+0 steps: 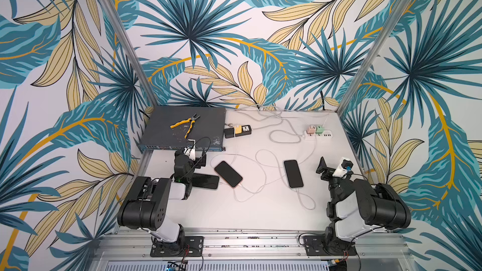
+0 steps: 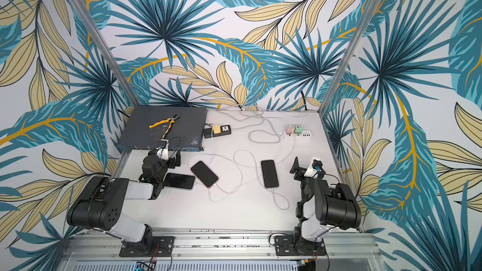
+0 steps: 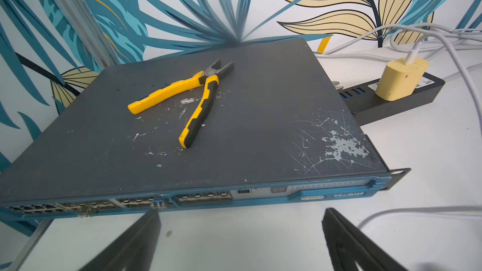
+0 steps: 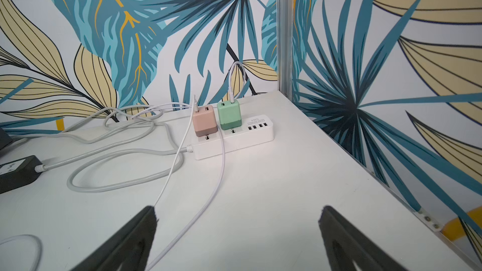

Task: Unplug the charging cable from the phone
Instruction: Pick up the phone at the center of the board.

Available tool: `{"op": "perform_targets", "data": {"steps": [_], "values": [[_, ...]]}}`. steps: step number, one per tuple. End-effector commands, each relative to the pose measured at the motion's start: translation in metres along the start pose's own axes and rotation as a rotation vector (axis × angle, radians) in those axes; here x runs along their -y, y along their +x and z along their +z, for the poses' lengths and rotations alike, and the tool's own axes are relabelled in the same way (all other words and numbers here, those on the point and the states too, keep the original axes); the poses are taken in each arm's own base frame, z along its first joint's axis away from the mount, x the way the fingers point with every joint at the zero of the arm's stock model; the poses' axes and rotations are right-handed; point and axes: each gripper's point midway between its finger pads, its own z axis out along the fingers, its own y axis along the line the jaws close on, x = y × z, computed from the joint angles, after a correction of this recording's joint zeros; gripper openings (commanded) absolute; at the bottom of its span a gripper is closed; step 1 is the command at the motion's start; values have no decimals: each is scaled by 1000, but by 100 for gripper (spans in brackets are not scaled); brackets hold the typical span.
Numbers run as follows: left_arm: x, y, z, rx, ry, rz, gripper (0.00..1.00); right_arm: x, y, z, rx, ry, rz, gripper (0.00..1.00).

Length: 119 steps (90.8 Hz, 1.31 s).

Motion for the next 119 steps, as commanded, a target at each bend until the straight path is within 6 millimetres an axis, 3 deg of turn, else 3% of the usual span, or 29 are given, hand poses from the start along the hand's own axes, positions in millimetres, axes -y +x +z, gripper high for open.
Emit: {"op": "perform_targets", "data": {"steps": [1,74,104,119], "values": [[-1,-10,3,27,-5,3,100,-4,-48,-14,207,-16,9,100],[-1,-9,3,25,-2,4,100,-7,-50,-15,211,-32,-2,100],[9,-11,-4,64,54,29,100,-16,-70,-43,283,-75,-24,100],[7,-13,-5,71,44,25,100,-18,-58,-28,177,-79,-37,100]]}}
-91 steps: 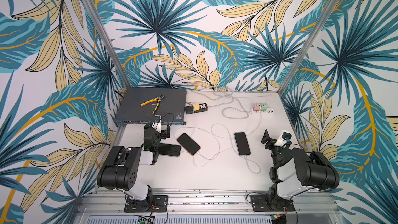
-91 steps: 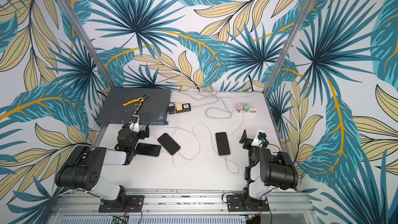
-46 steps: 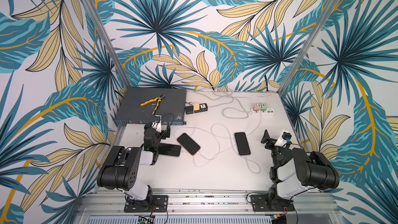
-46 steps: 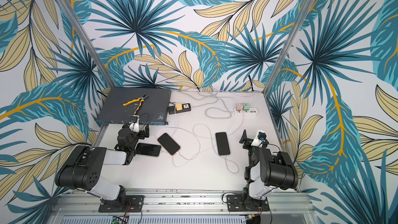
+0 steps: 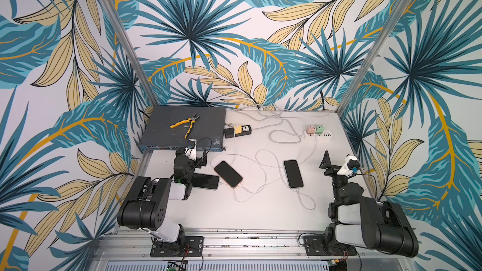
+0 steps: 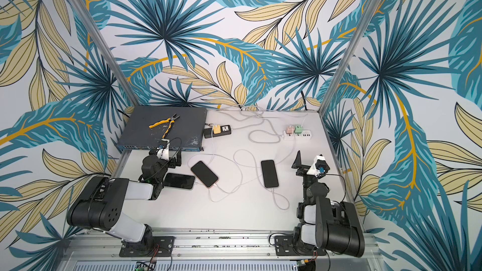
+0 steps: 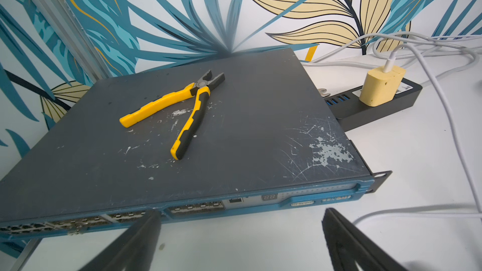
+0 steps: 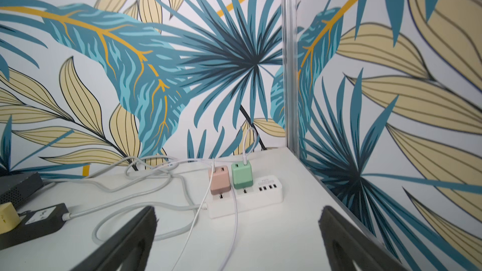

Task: Unplug the charging cable from the phone
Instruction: Pick up the phone at the center of the board.

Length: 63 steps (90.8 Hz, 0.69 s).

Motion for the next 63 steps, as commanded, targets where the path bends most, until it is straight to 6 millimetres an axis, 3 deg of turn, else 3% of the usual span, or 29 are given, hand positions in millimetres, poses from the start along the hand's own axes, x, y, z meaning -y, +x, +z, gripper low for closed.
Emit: {"op": "perform_targets", "data": {"steps": [1,18,38,63], "values": [[0,-5,-4,29,0,8,100,-1,26,-16,-114,-7,-17,100],[-1,-6,-3,20,-6,4,100,2,33,-6,-210,11,-22,100],[-2,-10,-1,4,-6,3,100,-9,38,10,-366,-42,8,100],[4,-14,2,-33,36,12,100,-37,46,28,-640,-134,110,100]]}}
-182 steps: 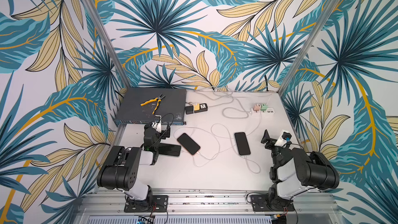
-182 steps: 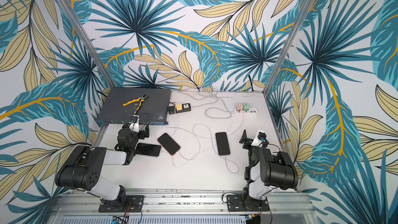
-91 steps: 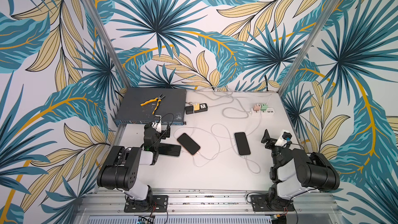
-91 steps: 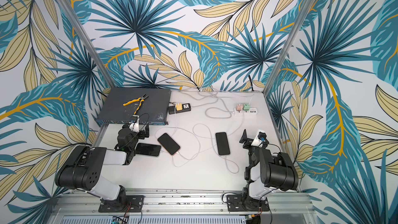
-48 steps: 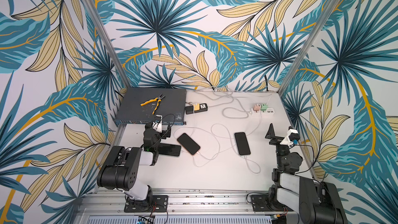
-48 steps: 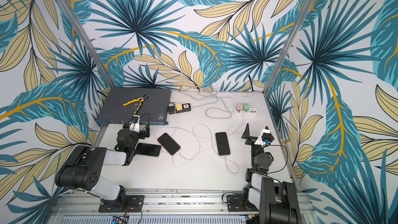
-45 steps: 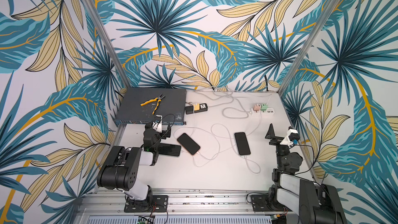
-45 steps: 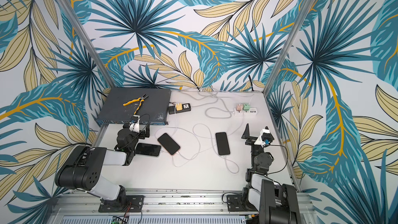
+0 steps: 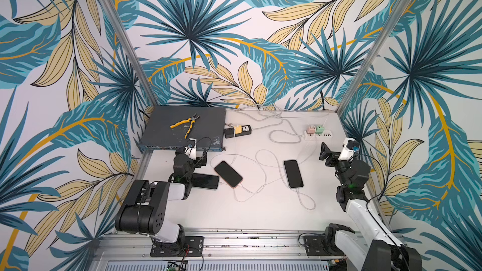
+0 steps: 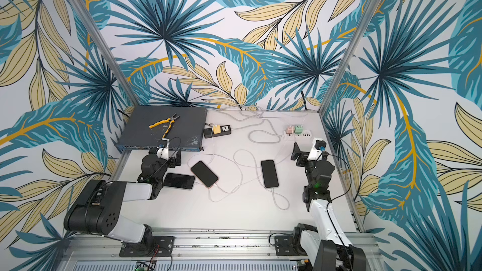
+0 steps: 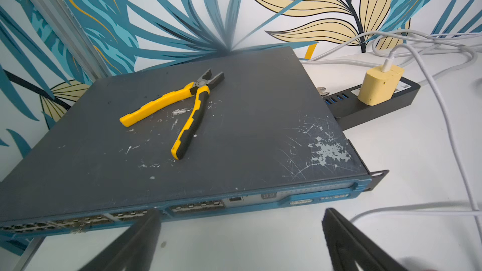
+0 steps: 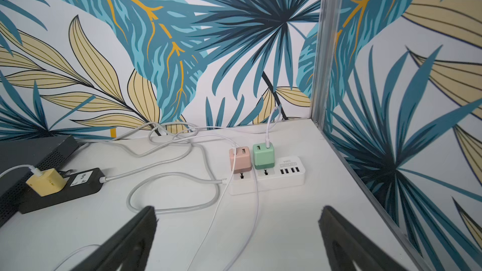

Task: Unplug the charging cable from the phone
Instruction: Pick up the phone at the center of the board.

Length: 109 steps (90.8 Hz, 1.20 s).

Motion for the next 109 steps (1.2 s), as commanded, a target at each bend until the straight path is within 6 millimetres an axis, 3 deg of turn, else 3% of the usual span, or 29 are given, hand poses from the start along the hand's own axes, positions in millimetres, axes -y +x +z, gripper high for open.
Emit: {"op": "perform_targets", "data": {"steps": [1,17,34,54,83,109], "values": [[4,-10,2,-10,30,13,100,-11,46,3,-278,-41,85,100],[13,-19,5,-48,94,31,100,-28,57,11,-459,-53,111,100],[21,-18,13,-154,161,59,100,-42,80,14,-681,-11,77,100],[37,-21,12,-254,279,87,100,-65,93,14,-775,-42,68,100],[59,-20,4,-438,449,77,100,-98,149,-1,-1031,-94,-32,100],[59,-23,1,-441,447,74,100,-97,189,-18,-1181,-35,-87,100]]}}
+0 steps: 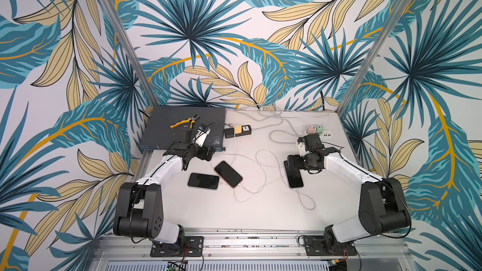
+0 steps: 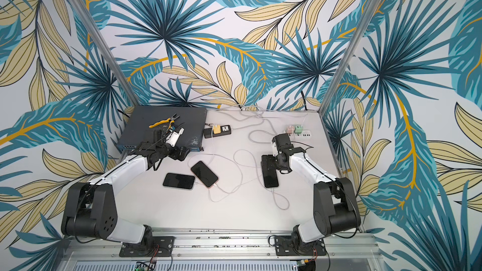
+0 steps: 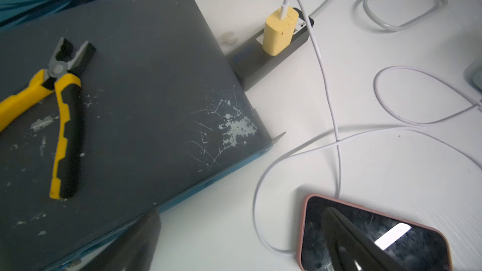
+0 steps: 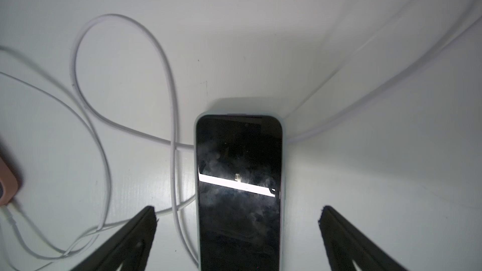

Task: Unplug the charging cable from the phone
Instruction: Pick up the phone at the center of the board.

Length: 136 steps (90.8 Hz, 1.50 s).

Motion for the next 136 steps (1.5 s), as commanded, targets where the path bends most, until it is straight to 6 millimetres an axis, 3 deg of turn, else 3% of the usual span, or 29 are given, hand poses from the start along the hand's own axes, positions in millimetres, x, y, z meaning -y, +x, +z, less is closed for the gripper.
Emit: {"op": "perform_targets", "data": {"steps": [1,49,96,136], "values": [[2,-1,-3,-14,18,2,100,6,19,9,-83,56,12,100],[1,3,-1,-25,12,-6,100,5,35,41,-129,105,22,100],[2,3,-2,-25,15,1,100,10,35,51,-133,194,-8,99],[3,2,-2,-22,20,4,100,-3,25,49,-90,154,-26,100]]}}
